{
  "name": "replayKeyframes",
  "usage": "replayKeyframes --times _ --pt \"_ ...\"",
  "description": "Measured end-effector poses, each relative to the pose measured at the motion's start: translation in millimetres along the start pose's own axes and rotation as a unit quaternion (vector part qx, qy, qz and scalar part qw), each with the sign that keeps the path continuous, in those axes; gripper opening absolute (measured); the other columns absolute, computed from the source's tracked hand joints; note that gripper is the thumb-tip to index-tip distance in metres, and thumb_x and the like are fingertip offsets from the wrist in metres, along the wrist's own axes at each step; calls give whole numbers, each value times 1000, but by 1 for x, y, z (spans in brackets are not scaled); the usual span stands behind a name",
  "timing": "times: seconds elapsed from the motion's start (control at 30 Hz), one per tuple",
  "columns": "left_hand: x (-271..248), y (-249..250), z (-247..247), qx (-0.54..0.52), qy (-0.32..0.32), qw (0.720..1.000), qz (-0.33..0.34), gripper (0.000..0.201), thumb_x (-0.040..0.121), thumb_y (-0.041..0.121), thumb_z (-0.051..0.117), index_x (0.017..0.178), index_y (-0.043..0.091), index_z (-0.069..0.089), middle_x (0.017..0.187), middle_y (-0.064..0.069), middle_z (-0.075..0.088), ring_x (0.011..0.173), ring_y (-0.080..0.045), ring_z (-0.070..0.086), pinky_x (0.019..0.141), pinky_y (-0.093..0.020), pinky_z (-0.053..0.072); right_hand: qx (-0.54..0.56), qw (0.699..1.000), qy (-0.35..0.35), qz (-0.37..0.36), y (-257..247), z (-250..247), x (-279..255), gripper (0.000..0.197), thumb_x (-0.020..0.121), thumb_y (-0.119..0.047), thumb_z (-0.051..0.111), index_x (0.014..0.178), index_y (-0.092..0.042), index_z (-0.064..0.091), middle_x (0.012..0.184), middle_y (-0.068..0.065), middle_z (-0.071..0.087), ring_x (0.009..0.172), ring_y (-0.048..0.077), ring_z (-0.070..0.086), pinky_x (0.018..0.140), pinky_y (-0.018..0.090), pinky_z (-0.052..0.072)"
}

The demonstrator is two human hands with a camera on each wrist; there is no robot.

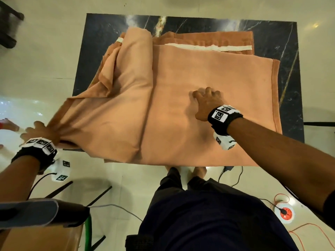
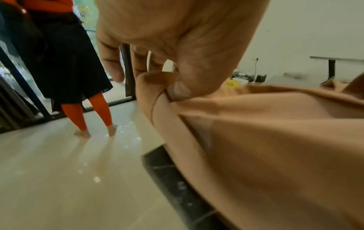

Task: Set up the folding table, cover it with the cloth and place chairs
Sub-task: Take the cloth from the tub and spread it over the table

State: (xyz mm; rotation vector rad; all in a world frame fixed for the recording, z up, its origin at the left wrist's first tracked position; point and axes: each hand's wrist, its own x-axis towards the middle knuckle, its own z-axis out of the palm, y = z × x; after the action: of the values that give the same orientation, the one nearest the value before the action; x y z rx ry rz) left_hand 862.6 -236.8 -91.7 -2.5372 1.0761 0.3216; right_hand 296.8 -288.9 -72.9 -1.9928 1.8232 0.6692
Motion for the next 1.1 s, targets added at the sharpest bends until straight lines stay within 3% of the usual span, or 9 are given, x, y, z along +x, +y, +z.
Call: replayKeyframes --times 0.07,0.23,0.43,0.6,0.67,0.83,0.93,1.0,1.1 --pt "-13 33 -19 -35 13 997 61 71 83 66 55 135 20 40 130 -26 46 118 -50 45 93 -66 42 19 1000 -16 14 -2 -5 3 76 73 -40 61 142 -30 32 136 18 39 117 43 46 101 49 39" --pt "-53 148 -69 -104 63 938 324 79 77 66 57 133 10 50 128 -31 52 114 -53 49 95 -60 44 109 994 -7 15 -12 -27 24 75 78 -39 68 145 -31 33 139 13 37 122 43 47 92 51 50" --pt "-78 261 -100 -72 50 877 472 95 67 64 58 147 33 19 155 -18 26 135 -47 37 108 -62 35 165 986 -31 -13 -42 -45 65 101 70 -35 75 154 -42 19 163 14 10 143 52 16 114 56 31" --pt "-82 309 -93 -3 -85 892 445 114 56 78 64 148 55 -1 161 -25 -3 142 -53 22 116 -55 29 170 981 -81 34 -58 -33 77 115 64 -26 68 153 -50 -2 164 8 -28 145 54 -22 114 72 12" --pt "-83 313 -83 -3 -75 900 430 115 64 64 75 149 54 -1 161 -24 -6 142 -52 23 115 -55 31 173 981 -82 37 -59 -33 74 115 66 -24 67 153 -50 -5 163 6 -30 145 53 -23 112 75 12" --pt "-69 299 -82 24 38 885 463 86 85 19 60 155 31 12 152 -26 31 120 -49 51 107 -52 40 177 981 -69 39 -61 -29 66 111 75 -36 70 153 -51 -7 162 2 -32 147 48 -25 107 81 9" --pt "-38 276 -97 11 59 885 462 81 79 10 58 150 27 22 135 -22 49 105 -48 58 100 -53 44 170 983 -66 36 -59 -27 67 111 74 -41 68 152 -53 -11 162 1 -34 146 47 -26 107 81 5" --pt "-13 250 -109 5 57 904 423 83 81 8 56 150 33 17 130 -23 49 98 -51 59 84 -54 50 163 984 -64 33 -56 -27 68 111 75 -40 67 151 -53 -12 161 1 -34 146 47 -26 107 81 4" --pt "28 197 -120 31 67 937 341 91 81 11 58 152 40 9 115 -28 54 99 -55 58 84 -59 51 160 984 -66 33 -45 -28 67 107 75 -43 64 151 -53 -12 162 0 -34 147 46 -25 109 79 3"
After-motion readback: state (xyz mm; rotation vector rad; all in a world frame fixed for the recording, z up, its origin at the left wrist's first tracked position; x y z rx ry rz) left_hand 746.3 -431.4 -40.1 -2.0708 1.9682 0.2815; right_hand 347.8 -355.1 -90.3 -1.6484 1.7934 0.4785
